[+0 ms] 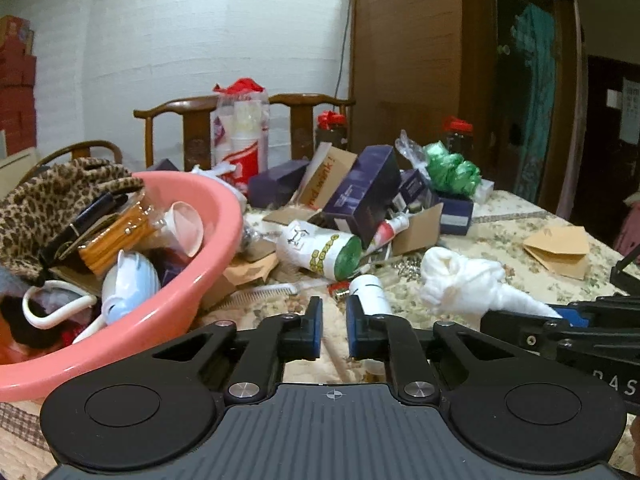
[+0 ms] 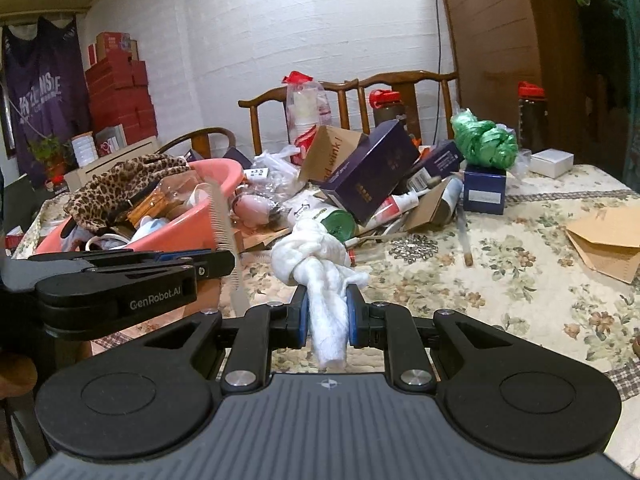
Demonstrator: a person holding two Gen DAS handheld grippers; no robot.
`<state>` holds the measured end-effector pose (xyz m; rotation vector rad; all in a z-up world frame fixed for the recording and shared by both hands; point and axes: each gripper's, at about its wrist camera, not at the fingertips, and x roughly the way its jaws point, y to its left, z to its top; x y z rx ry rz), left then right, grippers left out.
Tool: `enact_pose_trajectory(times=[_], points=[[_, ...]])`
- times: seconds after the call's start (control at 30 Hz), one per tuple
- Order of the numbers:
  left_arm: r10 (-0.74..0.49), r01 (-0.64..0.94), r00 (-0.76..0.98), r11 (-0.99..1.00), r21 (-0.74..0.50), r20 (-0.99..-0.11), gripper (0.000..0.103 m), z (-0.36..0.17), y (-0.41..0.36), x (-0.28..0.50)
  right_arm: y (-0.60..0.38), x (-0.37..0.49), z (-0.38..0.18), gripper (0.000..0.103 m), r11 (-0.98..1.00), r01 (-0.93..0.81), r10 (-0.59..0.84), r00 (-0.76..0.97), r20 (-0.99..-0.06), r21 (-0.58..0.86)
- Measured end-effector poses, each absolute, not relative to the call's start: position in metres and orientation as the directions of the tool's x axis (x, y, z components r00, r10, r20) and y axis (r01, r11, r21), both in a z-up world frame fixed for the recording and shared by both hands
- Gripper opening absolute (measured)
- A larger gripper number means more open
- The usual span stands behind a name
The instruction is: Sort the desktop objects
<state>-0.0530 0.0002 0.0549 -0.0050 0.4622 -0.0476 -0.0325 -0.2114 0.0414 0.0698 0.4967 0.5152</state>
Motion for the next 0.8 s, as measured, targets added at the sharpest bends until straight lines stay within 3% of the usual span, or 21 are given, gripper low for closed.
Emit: enact_pose_trajectory(times=[0.3,0.33,0.37,0.47,0.8], points=[[-0.037,0.047,0.894,0.999,0.011,-0.447,0.005,0.051,-0.005,-0.049,-0.215,-0.029,0.037,0.021,0.871,-0.45,0.488,0.75,-0.447,0.196],[-0.034,0.044,0.892,0.999,0.011,-0.452,0.008,0.05,-0.004,-0.048,-0.216,-0.029,0.037,0.021,0.87,-0.451,0.489,0.749,-0.447,0.198],[-0.032,0.043,0.887,0.999,0.013,-0.461,0.025,0.05,-0.004,-0.047,-0.216,-0.028,0.037,0.021,0.87,-0.45,0.49,0.748,-0.447,0.199],[-0.026,0.035,0.878,0.999,0.011,-0.478,0.05,0.046,0.001,-0.049,-0.217,-0.027,0.036,0.022,0.869,-0.451,0.492,0.746,-0.449,0.204],[0.051,-0.043,0.784,0.999,0.028,-0.619,0.055,0.013,0.027,-0.036,-0.224,-0.018,0.026,0.023,0.841,-0.482,0.539,0.718,-0.44,0.244]])
